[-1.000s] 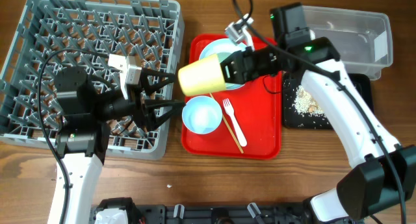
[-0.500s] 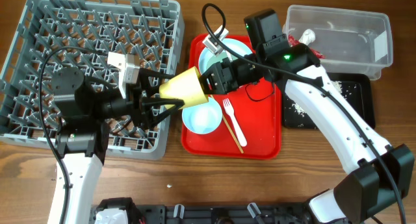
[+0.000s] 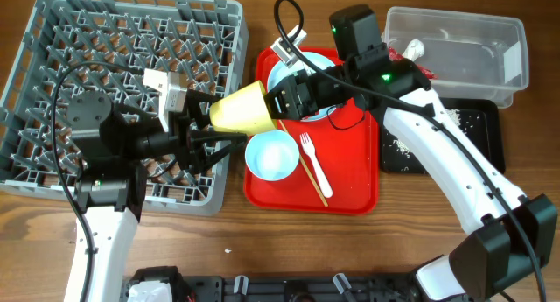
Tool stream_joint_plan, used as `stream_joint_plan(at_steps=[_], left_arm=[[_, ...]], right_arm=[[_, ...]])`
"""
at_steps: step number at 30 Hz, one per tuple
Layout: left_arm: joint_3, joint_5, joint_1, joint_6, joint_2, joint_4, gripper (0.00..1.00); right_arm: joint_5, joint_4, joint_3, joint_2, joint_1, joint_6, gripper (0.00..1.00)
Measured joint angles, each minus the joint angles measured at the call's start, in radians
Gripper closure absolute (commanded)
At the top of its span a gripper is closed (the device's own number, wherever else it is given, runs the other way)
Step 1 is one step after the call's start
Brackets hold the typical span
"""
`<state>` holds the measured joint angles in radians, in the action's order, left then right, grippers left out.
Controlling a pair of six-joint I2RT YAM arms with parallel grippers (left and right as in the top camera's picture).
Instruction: Sort waste into correct bins and load items into the dishwasher rack
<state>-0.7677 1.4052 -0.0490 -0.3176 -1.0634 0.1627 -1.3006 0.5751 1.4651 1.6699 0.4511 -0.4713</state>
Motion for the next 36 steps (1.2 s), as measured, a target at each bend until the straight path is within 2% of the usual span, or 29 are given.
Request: stream_joint_plan(at_steps=[2,5,19,22,27,29,32,36], left_arm=[[0.000,0.000,0.000,0.000,0.000,0.000,0.18],[0.000,0.000,0.000,-0.003,0.000,0.003,0.28],[0.000,0.007,0.000,-0.011,-0.001,0.037,0.38],[0.000,0.007,0.000,-0.011,-0.001,0.037,0.39],[0.000,0.006,0.000,-0.010,-0.001,0.047,0.41],[0.000,0.007,0.000,-0.010,-0.001,0.047,0.39],[0.000,-0.014,0.000,-0.009,-0.001,0.031,0.46],[-0.008,-0.208,0.000,0.072,-0.002,-0.187,0.57]], right_arm=[[0.000,0.000,0.000,0.000,0.000,0.000,0.96],[0.000,0.000,0.000,0.000,0.000,0.000,0.96],[-0.004,0.006,0.000,0.000,0.000,0.000,0.95],[-0.003,0.007,0.000,0.000,0.000,0.002,0.67],[0.000,0.011,0.000,0.000,0.002,-0.007,0.42],[0.001,0.011,0.000,0.000,-0.002,-0.016,0.36],[0.021,0.017,0.000,0.000,-0.022,-0.037,0.34],[0.161,0.103,0.000,0.001,-0.080,-0.045,0.34]])
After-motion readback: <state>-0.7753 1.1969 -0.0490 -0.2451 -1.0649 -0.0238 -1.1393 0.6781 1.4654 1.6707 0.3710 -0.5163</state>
